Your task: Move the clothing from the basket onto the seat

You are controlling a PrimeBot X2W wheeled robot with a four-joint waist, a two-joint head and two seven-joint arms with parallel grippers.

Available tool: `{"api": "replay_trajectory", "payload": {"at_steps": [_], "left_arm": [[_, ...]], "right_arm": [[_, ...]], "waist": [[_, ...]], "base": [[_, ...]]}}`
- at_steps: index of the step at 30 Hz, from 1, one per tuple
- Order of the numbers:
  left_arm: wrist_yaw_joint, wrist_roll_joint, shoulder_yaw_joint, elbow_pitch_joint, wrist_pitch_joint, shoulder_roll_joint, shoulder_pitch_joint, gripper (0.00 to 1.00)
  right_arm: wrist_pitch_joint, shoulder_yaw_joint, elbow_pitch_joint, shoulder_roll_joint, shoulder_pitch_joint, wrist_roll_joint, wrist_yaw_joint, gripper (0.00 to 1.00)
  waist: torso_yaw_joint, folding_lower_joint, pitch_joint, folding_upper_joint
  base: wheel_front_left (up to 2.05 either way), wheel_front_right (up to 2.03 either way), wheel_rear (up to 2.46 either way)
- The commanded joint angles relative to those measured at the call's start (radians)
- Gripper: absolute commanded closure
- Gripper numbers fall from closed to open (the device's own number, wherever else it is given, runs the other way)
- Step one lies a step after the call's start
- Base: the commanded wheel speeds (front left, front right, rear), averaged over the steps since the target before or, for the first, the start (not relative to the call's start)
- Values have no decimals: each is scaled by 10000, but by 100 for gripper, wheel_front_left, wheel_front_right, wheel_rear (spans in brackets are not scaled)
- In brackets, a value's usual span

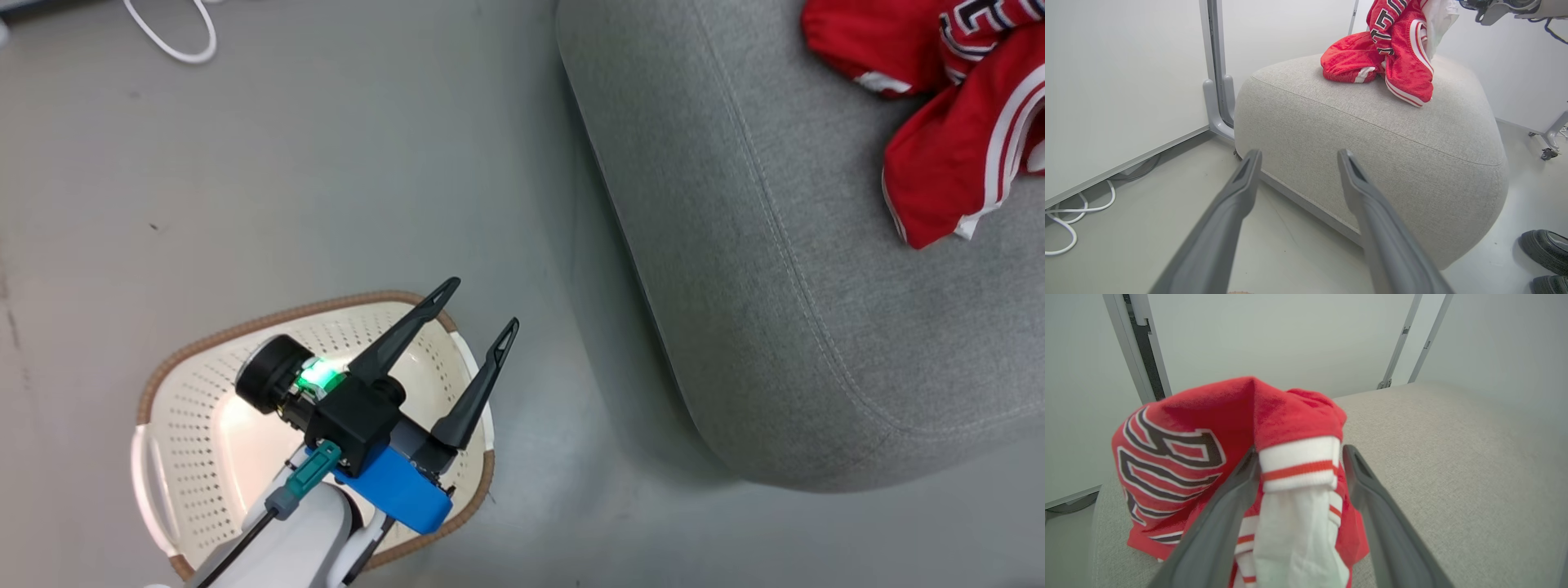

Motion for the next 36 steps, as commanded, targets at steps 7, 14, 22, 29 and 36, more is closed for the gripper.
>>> {"api": "replay_trajectory", "payload": {"at_steps": [7,14,22,29,36], "left_arm": [[8,-268,217,535,-162,-563,551,0],[-25,-230,748,580,-163,-1105,1255,0],[-64,-219,1526,747,-164,-1680,2025,0],[-77,-167,2313,805,-165,-2053,2585,0],[-64,-200,3101,1001,-165,-2284,3061,0]], "right_arm": [[-242,538,-59,-90,1225,249,5,0],[-529,1362,-726,-121,2524,630,5,0],[-373,2051,-2319,104,4337,871,5,0],[7,2076,-4194,875,5988,1032,5,0],[280,2130,-6253,1698,7602,889,5,0]], "waist": [[416,0,-1402,0],[747,0,-2355,0],[1244,0,-3297,0],[1748,0,-3947,0],[2375,0,-4436,0]], "base": [[0,0,0],[0,0,0],[0,0,0],[0,0,0],[0,0,0]]}}
